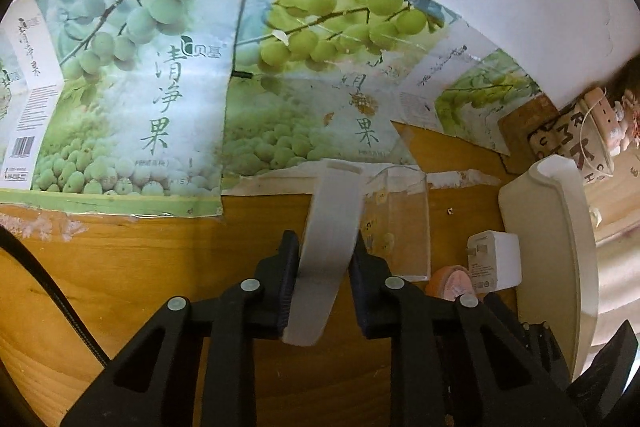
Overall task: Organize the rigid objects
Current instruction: 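Close left gripper on the white fan-shaped piece and lift it, then lower right gripper around the pink tape roller and close on it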
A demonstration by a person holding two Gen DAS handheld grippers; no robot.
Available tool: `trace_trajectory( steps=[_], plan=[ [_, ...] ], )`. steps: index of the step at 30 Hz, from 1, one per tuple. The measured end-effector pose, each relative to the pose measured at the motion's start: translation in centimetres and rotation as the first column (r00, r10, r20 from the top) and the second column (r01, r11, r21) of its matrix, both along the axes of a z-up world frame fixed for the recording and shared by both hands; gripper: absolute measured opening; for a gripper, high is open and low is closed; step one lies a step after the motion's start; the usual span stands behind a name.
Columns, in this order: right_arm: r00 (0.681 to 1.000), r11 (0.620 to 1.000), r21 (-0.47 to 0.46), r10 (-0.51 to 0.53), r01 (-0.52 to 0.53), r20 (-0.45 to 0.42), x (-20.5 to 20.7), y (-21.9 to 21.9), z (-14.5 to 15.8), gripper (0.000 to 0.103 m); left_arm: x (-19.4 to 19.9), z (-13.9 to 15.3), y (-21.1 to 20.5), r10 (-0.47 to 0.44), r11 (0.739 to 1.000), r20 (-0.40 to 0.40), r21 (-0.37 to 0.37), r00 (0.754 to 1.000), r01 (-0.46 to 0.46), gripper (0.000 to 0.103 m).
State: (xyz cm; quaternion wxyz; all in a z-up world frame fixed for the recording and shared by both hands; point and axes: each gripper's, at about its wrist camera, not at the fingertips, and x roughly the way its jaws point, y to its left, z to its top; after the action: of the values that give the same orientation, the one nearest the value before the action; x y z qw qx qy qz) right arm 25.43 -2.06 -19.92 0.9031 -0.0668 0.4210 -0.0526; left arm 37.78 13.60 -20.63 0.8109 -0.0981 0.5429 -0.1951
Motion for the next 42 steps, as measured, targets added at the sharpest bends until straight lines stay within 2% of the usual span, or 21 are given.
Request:
trace_trajectory(
  steps=[4, 6, 11, 18, 19, 20, 21, 24, 29, 34, 35, 37, 38, 39, 42],
  plan=[
    [1.0, 1.0, -0.004, 0.017, -0.017, -0.011, 0.0, -0.3, 0.2, 0.048, -0.5, 0.7, 0.7, 0.002, 1.0, 0.017, -0.022, 1.0, -0.002, 0.026],
    [0.999, 1.0, 0.007, 0.03, -0.03, -0.017, -0.1, -0.4, 0.4, 0.038, -0.8, 1.1, 1.0, 0.001, 0.999, 0.027, -0.032, 1.0, 0.0, 0.025],
    [0.998, 0.998, 0.039, 0.046, -0.044, -0.042, -0.1, -0.4, 0.5, 0.038, -1.6, 1.7, 0.9, 0.001, 0.999, 0.035, -0.035, 0.999, 0.001, 0.025],
    [0.996, 0.986, 0.167, 0.034, -0.02, -0.08, -0.5, -0.9, 0.9, 0.036, -4.0, 3.0, 1.4, -0.003, 0.999, 0.04, -0.047, 0.999, 0.005, 0.025],
    [0.997, 0.984, 0.176, 0.041, -0.029, -0.066, -0.7, -0.9, 1.2, 0.032, -4.4, 3.2, 1.4, -0.005, 0.999, 0.043, -0.046, 0.999, 0.007, 0.025],
    [0.997, 0.98, 0.191, 0.064, -0.053, -0.051, -1.0, -0.7, 1.5, 0.01, -4.8, 3.4, 1.5, -0.006, 0.999, 0.046, -0.045, 0.999, 0.008, 0.025],
    [0.995, 0.977, 0.204, 0.081, -0.067, -0.062, -1.1, -0.5, 1.7, 0.001, -5.3, 3.6, 1.5, -0.008, 0.999, 0.047, -0.046, 0.999, 0.01, 0.025],
    [0.993, 0.972, 0.231, 0.069, -0.046, -0.094, -1.5, -0.5, 1.6, 0.002, -6.7, 4.1, 1.7, -0.011, 0.999, 0.046, -0.052, 0.999, 0.013, 0.025],
    [0.992, 0.942, 0.337, 0.038, 0.005, -0.123, -2.8, -1.4, 1.4, 0.002, -9.4, 5.2, 2.5, 0.0, 0.998, 0.059, -0.063, 0.998, 0.004, 0.025],
    [0.996, 0.92, 0.391, 0.014, 0.021, -0.087, -3.8, -2.2, 2.3, 0.005, -11.6, 5.9, 3.1, 0.004, 0.998, 0.059, -0.068, 0.998, 0.0, 0.025],
    [0.997, 0.92, 0.391, 0.006, 0.026, -0.081, -3.8, -2.3, 2.4, 0.011, -12.0, 6.0, 3.2, 0.004, 0.997, 0.059, -0.072, 0.998, 0.0, 0.025],
    [0.998, 0.922, 0.386, -0.012, 0.035, -0.062, -4.0, -2.5, 2.6, 0.03, -13.0, 6.3, 3.3, 0.008, 0.997, 0.062, -0.083, 0.998, -0.002, 0.025],
    [0.999, 0.921, 0.387, -0.018, 0.036, -0.051, -4.0, -2.6, 2.6, 0.047, -13.5, 6.4, 3.4, 0.008, 0.996, 0.062, -0.089, 0.998, -0.002, 0.025],
    [0.999, 0.92, 0.39, -0.024, 0.035, -0.033, -4.0, -2.6, 2.5, 0.058, -13.9, 6.4, 3.4, 0.008, 0.995, 0.06, -0.095, 0.998, -0.002, 0.025],
    [0.999, 0.925, 0.38, -0.026, 0.032, -0.02, -3.6, -2.8, 2.1, 0.062, -15.1, 6.3, 3.6, 0.004, 0.995, 0.047, -0.098, 0.999, 0.0, 0.025]
  ],
)
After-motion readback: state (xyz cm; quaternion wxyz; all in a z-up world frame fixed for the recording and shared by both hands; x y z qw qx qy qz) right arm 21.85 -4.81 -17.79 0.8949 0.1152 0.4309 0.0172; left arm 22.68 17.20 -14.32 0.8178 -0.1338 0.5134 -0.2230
